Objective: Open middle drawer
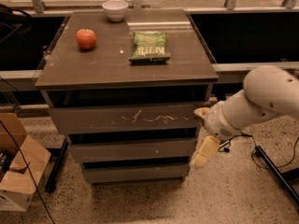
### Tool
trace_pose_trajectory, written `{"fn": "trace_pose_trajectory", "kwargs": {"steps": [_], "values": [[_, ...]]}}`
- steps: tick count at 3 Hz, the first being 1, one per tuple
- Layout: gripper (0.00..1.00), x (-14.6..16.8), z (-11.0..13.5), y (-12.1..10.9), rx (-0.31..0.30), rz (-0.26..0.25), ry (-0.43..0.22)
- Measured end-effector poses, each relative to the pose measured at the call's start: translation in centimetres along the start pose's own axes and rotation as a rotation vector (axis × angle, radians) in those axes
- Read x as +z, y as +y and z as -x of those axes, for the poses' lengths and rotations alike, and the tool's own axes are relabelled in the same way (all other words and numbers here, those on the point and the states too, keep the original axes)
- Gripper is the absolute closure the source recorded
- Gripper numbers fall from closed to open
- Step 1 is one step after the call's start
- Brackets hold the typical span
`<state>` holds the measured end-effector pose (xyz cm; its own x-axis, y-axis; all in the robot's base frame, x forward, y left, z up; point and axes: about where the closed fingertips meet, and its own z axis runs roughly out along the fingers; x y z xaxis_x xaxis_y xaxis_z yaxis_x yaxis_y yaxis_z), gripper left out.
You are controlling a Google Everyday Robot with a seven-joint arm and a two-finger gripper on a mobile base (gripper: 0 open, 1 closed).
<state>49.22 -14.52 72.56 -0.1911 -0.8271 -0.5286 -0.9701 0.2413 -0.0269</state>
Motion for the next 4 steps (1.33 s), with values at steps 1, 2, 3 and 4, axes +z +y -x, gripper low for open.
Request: {"fn": "trace_pose_trajectory", "kwargs": {"steps": [1, 2, 3, 4], "values": [[0.00, 4.1, -2.6, -0.8, 0.063, -0.040, 0.000], [0.00, 7.5, -4.7, -2.2, 0.095, -0.058, -0.021], [0.00, 10.8, -6.1, -3.9, 0.107, -0.056, -0.050], [0.00, 14.4, -7.2, -4.7, 0.134, -0.029, -0.103]]}}
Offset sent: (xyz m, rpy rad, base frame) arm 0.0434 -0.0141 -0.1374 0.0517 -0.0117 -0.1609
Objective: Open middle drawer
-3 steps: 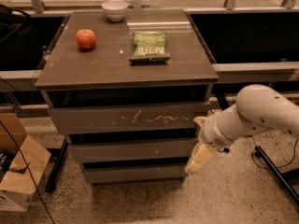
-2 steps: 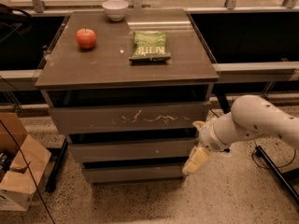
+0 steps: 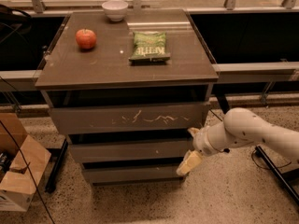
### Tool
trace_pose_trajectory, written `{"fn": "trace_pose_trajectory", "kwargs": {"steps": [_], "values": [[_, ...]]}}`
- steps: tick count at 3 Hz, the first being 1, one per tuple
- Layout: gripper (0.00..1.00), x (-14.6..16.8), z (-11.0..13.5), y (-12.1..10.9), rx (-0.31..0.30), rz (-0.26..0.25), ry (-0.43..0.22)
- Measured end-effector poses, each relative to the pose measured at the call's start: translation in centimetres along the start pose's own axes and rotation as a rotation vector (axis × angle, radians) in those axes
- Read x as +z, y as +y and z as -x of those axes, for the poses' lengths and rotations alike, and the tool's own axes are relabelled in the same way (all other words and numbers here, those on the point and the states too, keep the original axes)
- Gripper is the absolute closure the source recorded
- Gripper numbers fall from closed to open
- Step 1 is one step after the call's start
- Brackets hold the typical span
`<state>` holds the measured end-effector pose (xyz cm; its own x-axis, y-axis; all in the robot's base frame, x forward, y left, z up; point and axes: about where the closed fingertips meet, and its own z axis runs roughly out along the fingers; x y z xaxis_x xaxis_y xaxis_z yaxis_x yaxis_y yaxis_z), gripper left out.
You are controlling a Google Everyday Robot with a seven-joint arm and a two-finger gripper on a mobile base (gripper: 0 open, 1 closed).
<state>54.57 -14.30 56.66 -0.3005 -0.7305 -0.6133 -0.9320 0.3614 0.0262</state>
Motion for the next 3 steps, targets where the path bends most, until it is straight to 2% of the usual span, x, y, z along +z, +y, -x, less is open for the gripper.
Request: {"fn": "trace_pose_trajectory", "kwargs": {"steps": [1, 2, 3], "values": [[0.00, 1.0, -0.7, 0.3, 0.012, 0.019, -0.001], [0.00, 3.1, -0.9, -0.3, 0.042, 0.008, 0.000], [0.00, 6.5, -0.4, -1.3, 0.038, -0.019, -0.016]]}}
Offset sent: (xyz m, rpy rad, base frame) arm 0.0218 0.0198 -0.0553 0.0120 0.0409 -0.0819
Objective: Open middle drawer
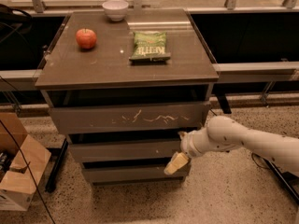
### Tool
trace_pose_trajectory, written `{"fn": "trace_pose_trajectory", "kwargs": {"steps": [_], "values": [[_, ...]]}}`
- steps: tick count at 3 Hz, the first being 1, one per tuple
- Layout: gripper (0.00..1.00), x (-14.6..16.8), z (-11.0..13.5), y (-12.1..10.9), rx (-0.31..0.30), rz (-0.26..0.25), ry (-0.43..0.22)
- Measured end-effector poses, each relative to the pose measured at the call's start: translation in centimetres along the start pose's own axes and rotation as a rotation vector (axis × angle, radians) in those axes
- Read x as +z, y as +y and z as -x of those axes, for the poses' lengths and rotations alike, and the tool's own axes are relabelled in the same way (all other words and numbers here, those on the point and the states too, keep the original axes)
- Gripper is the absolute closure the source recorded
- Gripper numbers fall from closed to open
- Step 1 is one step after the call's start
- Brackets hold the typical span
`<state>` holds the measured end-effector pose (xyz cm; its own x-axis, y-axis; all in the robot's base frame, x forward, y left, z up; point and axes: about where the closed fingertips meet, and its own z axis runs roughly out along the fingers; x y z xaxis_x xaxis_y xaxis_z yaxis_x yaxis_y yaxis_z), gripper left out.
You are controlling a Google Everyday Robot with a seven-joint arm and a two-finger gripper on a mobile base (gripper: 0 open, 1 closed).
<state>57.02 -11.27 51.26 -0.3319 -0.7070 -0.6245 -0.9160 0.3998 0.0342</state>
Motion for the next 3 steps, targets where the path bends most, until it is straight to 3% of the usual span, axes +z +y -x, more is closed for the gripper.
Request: {"fn": "trace_pose_trajectory", "kwargs": {"steps": [2, 3], "values": [[0.00, 4.5, 1.1, -4.4, -0.028, -0.051, -0.028], [0.16, 5.2, 1.1, -4.9, -0.027, -0.051, -0.031]]}}
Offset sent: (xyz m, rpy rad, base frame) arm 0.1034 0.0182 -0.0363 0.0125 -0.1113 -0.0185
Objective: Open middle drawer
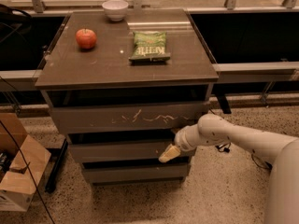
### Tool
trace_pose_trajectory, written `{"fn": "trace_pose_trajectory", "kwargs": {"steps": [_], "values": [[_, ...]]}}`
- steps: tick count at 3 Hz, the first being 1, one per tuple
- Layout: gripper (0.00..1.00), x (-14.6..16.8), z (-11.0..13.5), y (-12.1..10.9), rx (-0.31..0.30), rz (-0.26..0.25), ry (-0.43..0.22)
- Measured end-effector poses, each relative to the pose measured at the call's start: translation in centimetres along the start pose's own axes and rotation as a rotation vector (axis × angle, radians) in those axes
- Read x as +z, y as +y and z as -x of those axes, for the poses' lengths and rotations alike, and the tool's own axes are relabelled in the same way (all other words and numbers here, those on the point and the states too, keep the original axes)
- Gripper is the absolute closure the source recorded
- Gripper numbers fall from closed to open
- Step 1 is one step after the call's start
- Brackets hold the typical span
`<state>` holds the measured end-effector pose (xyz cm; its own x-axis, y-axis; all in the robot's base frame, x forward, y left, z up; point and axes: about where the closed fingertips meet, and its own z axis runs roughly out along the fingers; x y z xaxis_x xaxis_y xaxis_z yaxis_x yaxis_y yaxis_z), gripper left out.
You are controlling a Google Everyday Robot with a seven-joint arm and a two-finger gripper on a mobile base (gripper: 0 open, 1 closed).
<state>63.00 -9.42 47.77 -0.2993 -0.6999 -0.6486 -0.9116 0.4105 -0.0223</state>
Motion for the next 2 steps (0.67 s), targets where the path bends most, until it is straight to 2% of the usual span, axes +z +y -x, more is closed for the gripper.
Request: {"fn": "trace_pose_trajectory", "kwargs": {"steps": [1, 2], "values": [[0.39, 2.2, -1.1, -0.4, 0.019, 0.051, 0.024], [0.63, 4.1, -2.5, 0.2, 0.027, 0.110, 0.069]]}}
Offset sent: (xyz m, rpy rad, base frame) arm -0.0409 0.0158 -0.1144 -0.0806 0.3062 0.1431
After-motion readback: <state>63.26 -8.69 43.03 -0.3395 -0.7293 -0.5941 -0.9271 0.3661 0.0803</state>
